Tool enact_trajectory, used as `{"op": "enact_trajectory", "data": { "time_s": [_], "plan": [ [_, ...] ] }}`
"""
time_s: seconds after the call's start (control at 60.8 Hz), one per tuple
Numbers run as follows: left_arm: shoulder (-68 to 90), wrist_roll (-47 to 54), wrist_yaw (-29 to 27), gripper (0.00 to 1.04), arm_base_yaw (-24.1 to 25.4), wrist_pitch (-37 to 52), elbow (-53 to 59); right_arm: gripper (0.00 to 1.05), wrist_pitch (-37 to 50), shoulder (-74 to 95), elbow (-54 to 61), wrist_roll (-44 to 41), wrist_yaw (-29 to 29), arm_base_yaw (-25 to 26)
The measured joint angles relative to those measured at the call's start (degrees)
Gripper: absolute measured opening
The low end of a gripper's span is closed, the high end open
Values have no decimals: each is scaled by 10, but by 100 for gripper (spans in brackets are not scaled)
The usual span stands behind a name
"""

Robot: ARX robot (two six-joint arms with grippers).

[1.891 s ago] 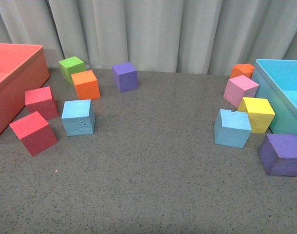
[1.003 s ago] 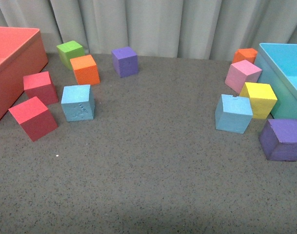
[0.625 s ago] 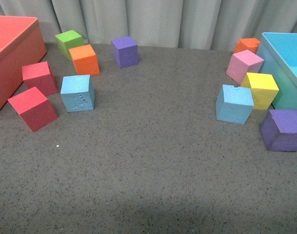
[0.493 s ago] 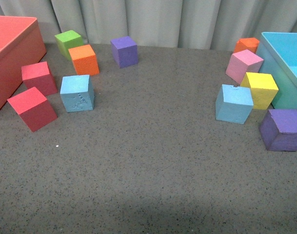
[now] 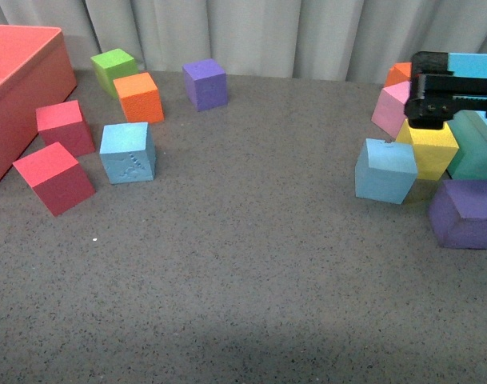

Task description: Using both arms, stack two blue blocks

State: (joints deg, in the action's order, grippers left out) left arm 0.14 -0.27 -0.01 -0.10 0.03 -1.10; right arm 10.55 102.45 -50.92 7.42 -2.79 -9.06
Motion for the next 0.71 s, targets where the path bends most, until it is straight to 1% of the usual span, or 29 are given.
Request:
{"op": "enact_trajectory", "data": {
  "time_s": [0.132, 0.296, 0.707],
  "plan": [
    [0, 0, 0, 98, 0, 0, 0, 95, -70, 64, -76, 28, 0, -5],
    [0, 0, 0, 98, 0, 0, 0, 95, -130, 122, -135, 47, -1, -8],
    [0, 0, 0, 98, 0, 0, 0, 95, -191, 223, -231, 49, -4, -9]
  ]
}}
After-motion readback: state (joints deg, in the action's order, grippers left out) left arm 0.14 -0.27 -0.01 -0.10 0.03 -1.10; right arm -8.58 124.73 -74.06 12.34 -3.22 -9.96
